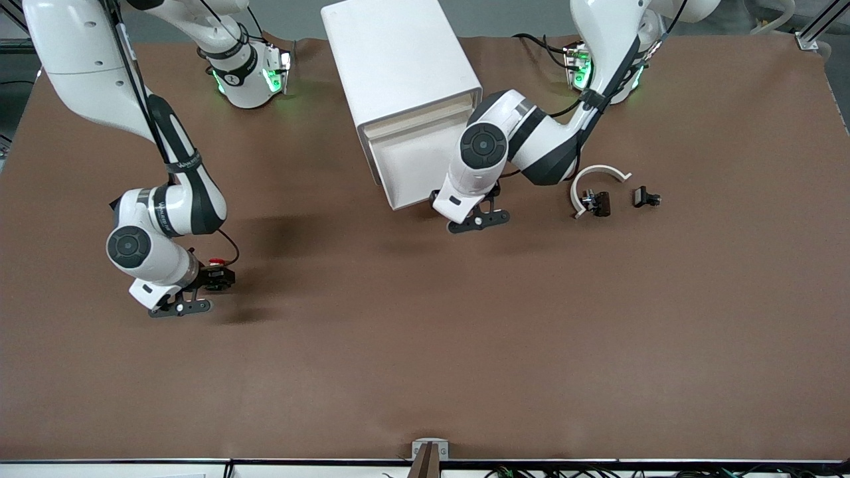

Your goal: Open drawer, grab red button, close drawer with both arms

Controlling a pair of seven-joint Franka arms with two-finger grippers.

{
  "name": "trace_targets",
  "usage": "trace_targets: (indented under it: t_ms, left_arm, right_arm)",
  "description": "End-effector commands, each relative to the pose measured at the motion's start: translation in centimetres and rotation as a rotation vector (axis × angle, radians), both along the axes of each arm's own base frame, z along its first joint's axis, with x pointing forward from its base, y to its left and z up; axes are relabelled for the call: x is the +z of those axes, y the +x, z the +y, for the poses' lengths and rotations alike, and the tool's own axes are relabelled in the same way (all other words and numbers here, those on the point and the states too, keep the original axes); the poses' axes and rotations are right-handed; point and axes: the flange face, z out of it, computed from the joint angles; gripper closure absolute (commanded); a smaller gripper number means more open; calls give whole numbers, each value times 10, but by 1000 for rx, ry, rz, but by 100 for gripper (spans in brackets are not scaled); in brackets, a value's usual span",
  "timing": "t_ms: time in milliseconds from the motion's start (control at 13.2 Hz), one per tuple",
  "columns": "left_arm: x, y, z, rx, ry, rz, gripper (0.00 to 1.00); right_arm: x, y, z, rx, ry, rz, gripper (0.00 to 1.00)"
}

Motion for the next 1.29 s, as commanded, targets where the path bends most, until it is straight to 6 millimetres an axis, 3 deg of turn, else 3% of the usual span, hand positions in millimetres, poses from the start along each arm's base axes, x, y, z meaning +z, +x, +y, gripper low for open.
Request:
trace_targets:
  t_ms: [0,530,1060,1211]
  left_arm:
    - [3,-4,2,17,-15,-10,0]
    - [-4,-12,-9,16,-25,-7,0]
    - [-3,-26,-23,14,-54,22,0]
    - [-6,-30,-23,28,-62,45,0]
  right_arm:
    - [76,-8,4,-17,5,-11,0]
    - [228,-32,17,-64,54,2,0]
    - [376,-58,1,-107,43,24,0]
    - [405,-66,-3,-123,43,37,0]
